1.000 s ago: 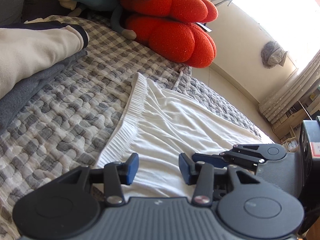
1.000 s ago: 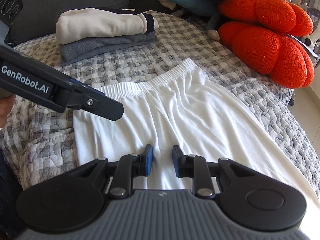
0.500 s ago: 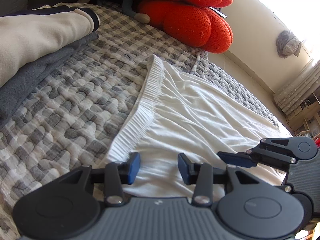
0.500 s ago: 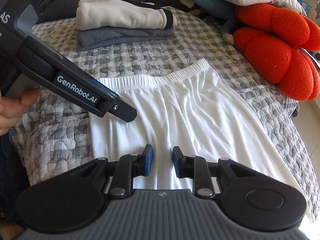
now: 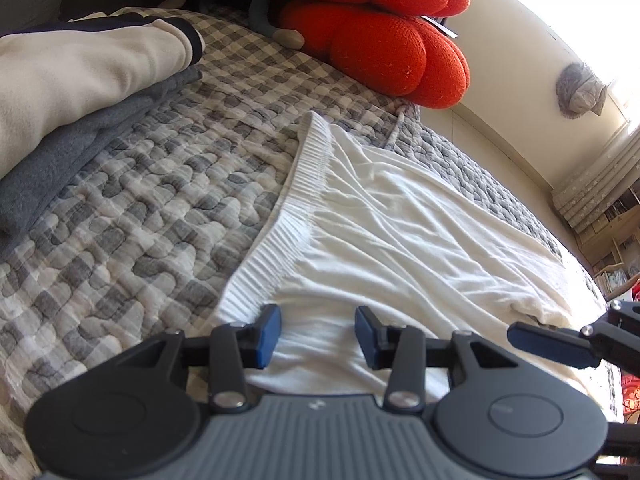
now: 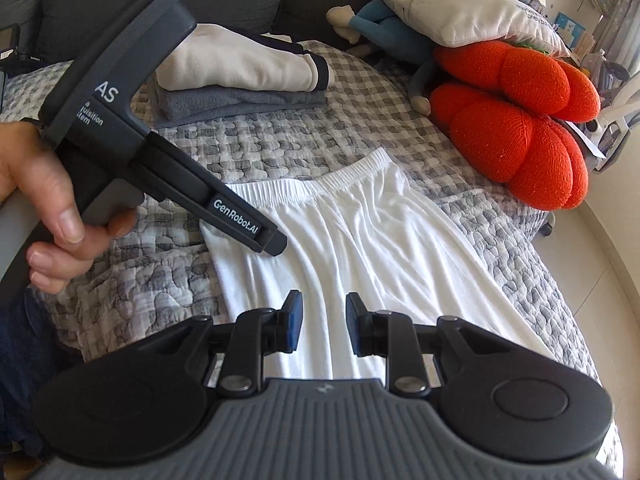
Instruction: Fold clothes
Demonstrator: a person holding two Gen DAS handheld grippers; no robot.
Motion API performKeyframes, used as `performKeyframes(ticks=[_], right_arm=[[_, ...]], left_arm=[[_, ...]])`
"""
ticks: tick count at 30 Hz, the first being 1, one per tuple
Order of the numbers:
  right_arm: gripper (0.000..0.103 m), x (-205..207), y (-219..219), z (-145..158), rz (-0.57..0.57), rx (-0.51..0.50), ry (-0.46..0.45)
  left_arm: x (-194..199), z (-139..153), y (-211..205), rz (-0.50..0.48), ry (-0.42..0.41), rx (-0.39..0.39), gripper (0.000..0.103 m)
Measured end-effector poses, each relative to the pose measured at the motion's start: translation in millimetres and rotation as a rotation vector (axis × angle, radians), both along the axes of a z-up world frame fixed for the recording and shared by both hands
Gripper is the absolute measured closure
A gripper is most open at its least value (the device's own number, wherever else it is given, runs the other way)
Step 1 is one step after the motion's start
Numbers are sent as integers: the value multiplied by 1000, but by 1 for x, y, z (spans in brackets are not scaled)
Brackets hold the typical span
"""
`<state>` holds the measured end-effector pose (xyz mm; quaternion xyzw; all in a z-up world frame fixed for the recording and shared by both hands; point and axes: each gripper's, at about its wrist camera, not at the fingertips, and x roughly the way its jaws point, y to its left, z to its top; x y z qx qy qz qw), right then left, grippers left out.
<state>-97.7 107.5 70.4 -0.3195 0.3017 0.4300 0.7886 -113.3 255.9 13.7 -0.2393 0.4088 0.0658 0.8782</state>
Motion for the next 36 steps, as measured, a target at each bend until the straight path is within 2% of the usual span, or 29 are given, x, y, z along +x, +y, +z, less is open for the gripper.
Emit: performKeyframes(ticks=[4,6,8,9,10,12,16,20,28,33,36], right_arm=[[75,-18,-7,5,-89,17,68],[69,-29,-8,7,-97,22,86],[54,-40,-8,3,-71,-14,37],[53,-41,-8,-1,-69,-27,2],[53,-41,-9,-5,-67,-39,-30],[53,-29,-14,-14,-93,-19,-4],[53,-22,-19,-22,-59,-8,-36],[71,-18,-26,-27,-55,0,-17],[71,-8,-60,-18,-105,55,-18],[71,-23,-57,-24,-7,72,14],[71,-37,-43,-32,62,46,8]], left_arm=[[-1,1,0,11,5,-6,60],[0,1,1,16,9,-9,60],[1,1,1,20,11,-14,60],[0,1,2,23,10,-21,60],[0,1,3,25,8,-27,60],[0,0,3,27,7,-33,60],[1,0,4,36,9,-44,60],[0,0,6,41,6,-56,60],[0,-1,13,66,15,-112,60],[0,0,9,62,15,-93,58],[0,0,10,61,14,-93,58]])
